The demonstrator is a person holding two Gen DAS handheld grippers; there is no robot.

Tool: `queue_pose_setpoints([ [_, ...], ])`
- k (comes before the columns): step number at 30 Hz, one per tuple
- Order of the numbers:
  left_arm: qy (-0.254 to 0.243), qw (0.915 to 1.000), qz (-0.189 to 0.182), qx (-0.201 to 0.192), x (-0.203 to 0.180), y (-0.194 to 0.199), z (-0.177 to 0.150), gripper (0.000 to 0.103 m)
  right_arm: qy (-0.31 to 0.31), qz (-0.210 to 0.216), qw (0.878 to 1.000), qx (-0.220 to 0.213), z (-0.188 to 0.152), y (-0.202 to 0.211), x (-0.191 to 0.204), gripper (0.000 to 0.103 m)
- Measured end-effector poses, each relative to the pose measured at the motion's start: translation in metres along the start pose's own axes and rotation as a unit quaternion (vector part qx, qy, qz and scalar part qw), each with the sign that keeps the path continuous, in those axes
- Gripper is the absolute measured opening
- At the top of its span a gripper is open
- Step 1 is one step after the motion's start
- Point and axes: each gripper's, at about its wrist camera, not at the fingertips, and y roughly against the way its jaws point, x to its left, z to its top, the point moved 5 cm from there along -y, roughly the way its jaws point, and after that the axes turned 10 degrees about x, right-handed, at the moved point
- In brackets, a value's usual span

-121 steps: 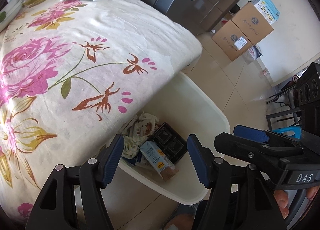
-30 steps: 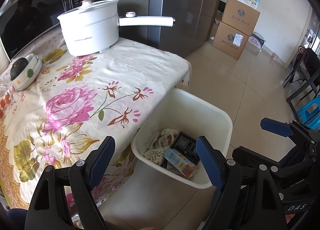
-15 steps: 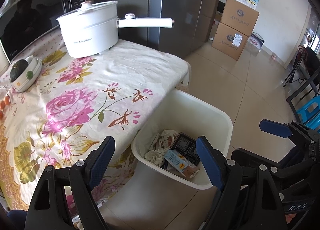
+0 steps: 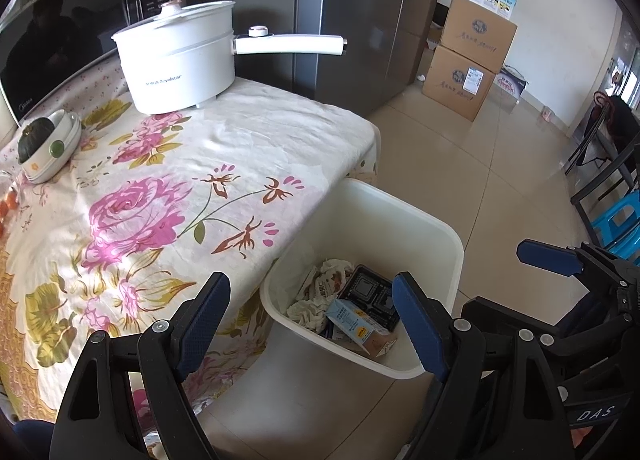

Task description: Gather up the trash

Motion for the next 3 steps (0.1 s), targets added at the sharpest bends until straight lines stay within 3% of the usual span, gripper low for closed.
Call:
queue_pose_setpoints([
  [3,0.000,1.0000,-0.001,0.002,0.0000,-0.0008,-0.0001,0.085,0.000,0.000,1.000,0.000,0.0000,-0.0001,0.0000,0.093],
])
